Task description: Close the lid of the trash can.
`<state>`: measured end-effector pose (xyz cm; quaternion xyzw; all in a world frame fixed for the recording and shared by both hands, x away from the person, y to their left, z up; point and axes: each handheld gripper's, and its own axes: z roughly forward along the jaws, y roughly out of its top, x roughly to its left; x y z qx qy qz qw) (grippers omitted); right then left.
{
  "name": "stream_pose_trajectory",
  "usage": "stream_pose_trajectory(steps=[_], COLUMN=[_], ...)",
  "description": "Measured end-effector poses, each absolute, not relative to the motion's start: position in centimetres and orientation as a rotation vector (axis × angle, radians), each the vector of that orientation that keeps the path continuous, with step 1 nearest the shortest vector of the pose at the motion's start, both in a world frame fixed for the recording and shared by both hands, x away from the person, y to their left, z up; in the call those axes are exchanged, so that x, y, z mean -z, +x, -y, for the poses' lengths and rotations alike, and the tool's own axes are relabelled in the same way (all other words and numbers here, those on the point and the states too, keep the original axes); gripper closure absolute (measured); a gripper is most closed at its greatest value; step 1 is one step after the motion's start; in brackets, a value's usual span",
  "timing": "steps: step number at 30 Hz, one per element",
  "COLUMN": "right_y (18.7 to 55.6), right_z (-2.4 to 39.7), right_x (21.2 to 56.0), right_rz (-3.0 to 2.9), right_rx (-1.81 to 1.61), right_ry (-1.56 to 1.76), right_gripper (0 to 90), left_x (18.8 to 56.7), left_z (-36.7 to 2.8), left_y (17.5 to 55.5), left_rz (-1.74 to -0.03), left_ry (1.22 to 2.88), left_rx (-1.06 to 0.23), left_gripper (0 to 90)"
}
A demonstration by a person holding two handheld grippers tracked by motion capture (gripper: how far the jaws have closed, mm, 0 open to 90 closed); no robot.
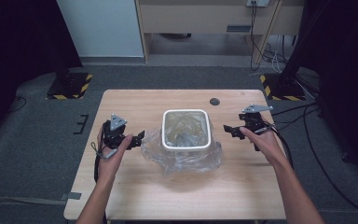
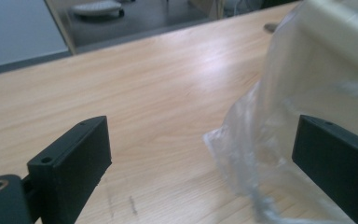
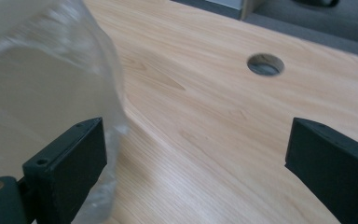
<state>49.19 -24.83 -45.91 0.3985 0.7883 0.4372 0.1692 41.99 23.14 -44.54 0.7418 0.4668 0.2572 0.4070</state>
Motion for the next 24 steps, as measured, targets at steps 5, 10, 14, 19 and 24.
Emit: stream_pose_trajectory(steps=[5,10,14,19,24], right_y=[48.9,48.5,48.3,48.1,48.0], right_z=[26.0,26.8,27.4,28.1,28.3], right_x=[47.8,49.8,51.3,52.9,53.9], right_rz=[-2.191,-2.178,-2.175,-2.166,-2.149], right_rx=[-1.214,-1.155,-1.106,-1.008,-0.969], right_ry=[1.230,1.297,1.348,1.405,1.423], right_gripper=[5.4,5.4,5.0,4.8,3.8], left_x=[46.9,48.8,50.6,52.1,53.2], left_z=[-23.9,-24.5,-25.3,-25.9,-26.3], left_y=[43.0,43.6,44.0,44.1,44.1], left_rz=[-1.228,-1.271,-1.326,-1.364,-1.383], left_ry=[1.933,1.983,2.009,2.031,2.025], left_rx=[-0.604,-0.572,-0.539,-0.513,-0.506], left_gripper=[3.8,4.3,4.6,4.5,3.8])
